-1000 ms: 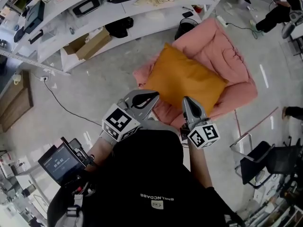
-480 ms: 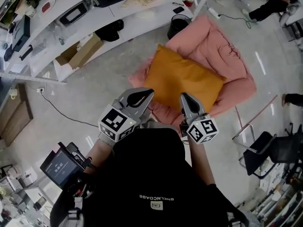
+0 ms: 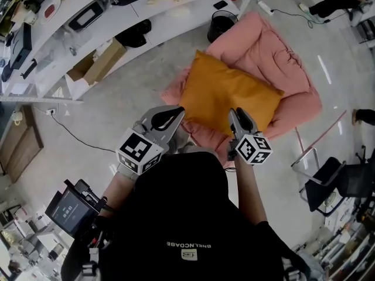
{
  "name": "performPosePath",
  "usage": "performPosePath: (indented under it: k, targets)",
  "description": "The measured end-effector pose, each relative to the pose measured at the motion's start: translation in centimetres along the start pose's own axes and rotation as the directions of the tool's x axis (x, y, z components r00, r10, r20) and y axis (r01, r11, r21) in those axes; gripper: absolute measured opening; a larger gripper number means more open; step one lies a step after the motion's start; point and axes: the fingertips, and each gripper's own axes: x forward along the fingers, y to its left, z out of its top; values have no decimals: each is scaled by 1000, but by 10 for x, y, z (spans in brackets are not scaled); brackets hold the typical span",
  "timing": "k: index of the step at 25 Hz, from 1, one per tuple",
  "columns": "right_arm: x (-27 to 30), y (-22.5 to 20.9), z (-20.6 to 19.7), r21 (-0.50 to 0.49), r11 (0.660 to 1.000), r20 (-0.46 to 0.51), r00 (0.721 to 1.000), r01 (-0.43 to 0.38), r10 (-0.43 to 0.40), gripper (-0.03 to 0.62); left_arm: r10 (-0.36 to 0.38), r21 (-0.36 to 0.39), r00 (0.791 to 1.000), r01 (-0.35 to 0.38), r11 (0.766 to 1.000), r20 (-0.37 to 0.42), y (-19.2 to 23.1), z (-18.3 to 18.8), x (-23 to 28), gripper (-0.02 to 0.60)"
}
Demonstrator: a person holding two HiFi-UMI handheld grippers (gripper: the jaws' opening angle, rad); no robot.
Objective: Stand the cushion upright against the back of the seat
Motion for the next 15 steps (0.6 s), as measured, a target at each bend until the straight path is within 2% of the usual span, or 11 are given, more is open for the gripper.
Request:
performPosePath:
  k: [3,5,7,11,15]
  targets:
    - [3,-45,-15,66,993,-38,995,99,-97,166,12,-9,1000,-12,1000,-14,4,-5,0,14]
    - [3,-74,-27,80,982,-70,984,171,-165,204,17,-11,1000,-17,1000,-26,6,-10,-1,14]
    - [3,-100,-40,85,969,-101,969,234,-225,213,21,-13,999,-21,1000,-36,7,-15,-4,14]
    - [7,-141,-65,109,947,-167,945,301,-281,242,37,-16,998,-38,999,-54,11,-24,-13,14]
    - [10,-179,-79,59,915,-241,895,399,-375,290,60,-33,995,-63,997,-80,18,-33,-22,12]
